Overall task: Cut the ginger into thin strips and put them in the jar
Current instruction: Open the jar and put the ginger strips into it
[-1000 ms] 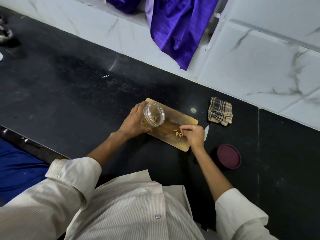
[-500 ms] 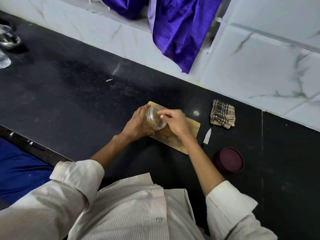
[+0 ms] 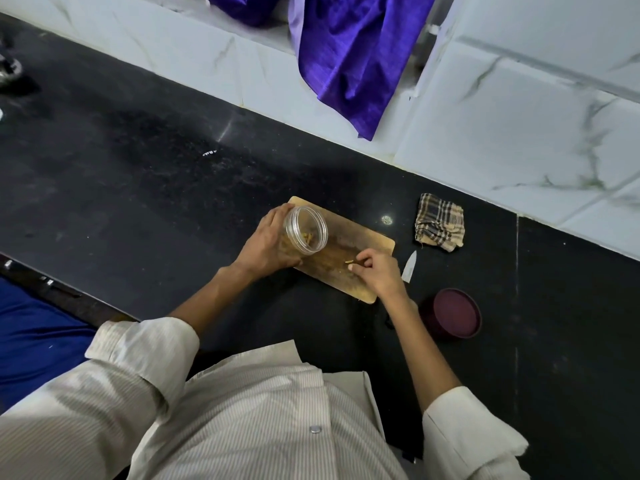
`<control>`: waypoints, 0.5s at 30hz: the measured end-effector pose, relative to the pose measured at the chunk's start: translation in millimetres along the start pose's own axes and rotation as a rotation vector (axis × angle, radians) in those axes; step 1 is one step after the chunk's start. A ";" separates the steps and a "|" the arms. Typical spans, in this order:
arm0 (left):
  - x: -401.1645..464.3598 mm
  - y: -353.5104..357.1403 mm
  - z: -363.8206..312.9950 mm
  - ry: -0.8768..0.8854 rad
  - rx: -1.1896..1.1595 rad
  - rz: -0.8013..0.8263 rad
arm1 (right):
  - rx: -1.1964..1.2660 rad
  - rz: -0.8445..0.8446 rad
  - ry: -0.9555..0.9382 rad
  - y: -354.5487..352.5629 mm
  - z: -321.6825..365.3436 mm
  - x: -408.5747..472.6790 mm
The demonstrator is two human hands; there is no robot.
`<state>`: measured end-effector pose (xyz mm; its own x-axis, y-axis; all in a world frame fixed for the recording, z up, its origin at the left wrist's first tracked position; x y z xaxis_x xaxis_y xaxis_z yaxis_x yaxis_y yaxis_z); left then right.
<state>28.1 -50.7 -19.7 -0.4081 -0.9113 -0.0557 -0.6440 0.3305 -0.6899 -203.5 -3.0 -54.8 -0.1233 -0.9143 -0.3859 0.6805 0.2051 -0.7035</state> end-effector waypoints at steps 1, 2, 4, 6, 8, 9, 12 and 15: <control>-0.2 0.1 -0.9 0.003 0.002 -0.001 | -0.034 0.004 -0.010 6.0 1.0 0.1; -0.6 0.2 -0.7 0.002 0.001 0.000 | -0.069 0.001 -0.019 10.8 1.4 0.3; -1.4 -0.1 -0.2 0.001 -0.005 -0.001 | -0.110 -0.010 -0.041 15.6 3.9 0.7; -1.8 -1.3 0.3 0.003 -0.004 -0.003 | -0.143 -0.003 -0.086 17.3 7.7 0.9; -1.1 -1.4 0.2 0.001 0.003 -0.001 | -0.185 0.006 -0.140 16.7 10.2 0.5; -0.9 -1.2 0.0 0.001 0.005 0.001 | -0.196 0.005 -0.157 15.9 11.0 -0.3; -1.3 -0.7 -0.1 0.002 -0.011 0.006 | -0.195 -0.017 -0.164 13.0 7.9 -0.2; -1.5 -0.6 1.3 -0.003 -0.012 0.009 | -0.196 -0.038 -0.153 9.9 4.6 1.4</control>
<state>29.9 -49.8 -20.2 -0.4116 -0.9091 -0.0642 -0.6481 0.3415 -0.6807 -193.6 -3.9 -59.6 -0.0248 -0.9618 -0.2725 0.5225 0.2200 -0.8238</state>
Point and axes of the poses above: each hand's wrist, its own x-axis towards the middle knuckle, its own y-axis out of the palm, z = x × y, the point moved 7 cm from there along x, towards the middle knuckle, and after that the axes turned 7 degrees about z, right-handed, at the moved point
